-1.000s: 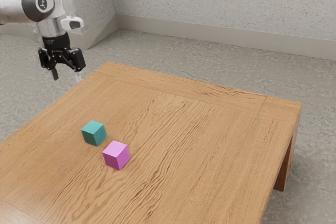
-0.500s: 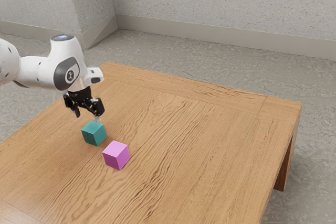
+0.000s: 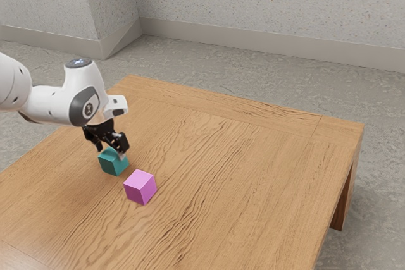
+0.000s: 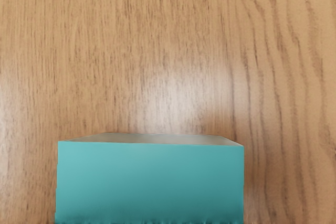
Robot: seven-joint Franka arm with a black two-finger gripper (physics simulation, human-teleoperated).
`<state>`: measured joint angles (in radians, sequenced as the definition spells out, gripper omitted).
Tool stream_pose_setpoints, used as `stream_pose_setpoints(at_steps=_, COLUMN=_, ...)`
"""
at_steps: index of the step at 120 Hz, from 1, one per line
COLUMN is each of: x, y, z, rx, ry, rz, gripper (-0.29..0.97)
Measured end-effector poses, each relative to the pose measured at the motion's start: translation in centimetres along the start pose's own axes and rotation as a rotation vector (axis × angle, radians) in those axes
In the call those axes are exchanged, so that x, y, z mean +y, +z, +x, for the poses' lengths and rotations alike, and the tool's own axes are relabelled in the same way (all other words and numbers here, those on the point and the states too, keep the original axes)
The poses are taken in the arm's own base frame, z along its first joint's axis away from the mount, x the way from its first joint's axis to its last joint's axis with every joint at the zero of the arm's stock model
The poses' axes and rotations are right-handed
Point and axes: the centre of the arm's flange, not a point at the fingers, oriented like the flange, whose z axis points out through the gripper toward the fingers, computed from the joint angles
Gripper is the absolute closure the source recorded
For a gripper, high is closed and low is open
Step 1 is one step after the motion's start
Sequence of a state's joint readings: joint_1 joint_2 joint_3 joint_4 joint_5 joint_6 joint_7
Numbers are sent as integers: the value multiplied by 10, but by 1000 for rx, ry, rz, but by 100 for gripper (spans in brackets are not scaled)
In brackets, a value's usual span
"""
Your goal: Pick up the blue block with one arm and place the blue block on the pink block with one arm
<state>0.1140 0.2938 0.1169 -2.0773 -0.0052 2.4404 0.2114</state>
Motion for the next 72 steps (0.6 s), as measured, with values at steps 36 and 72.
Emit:
stream_pose_setpoints(at_steps=36, x=-8, y=4, z=0, rx=6, ry=3, rz=-8, gripper=4)
stream_pose_setpoints(at_steps=72, x=-11, y=10, z=-1, rx=13, ry=-36, rz=-60, gripper=6)
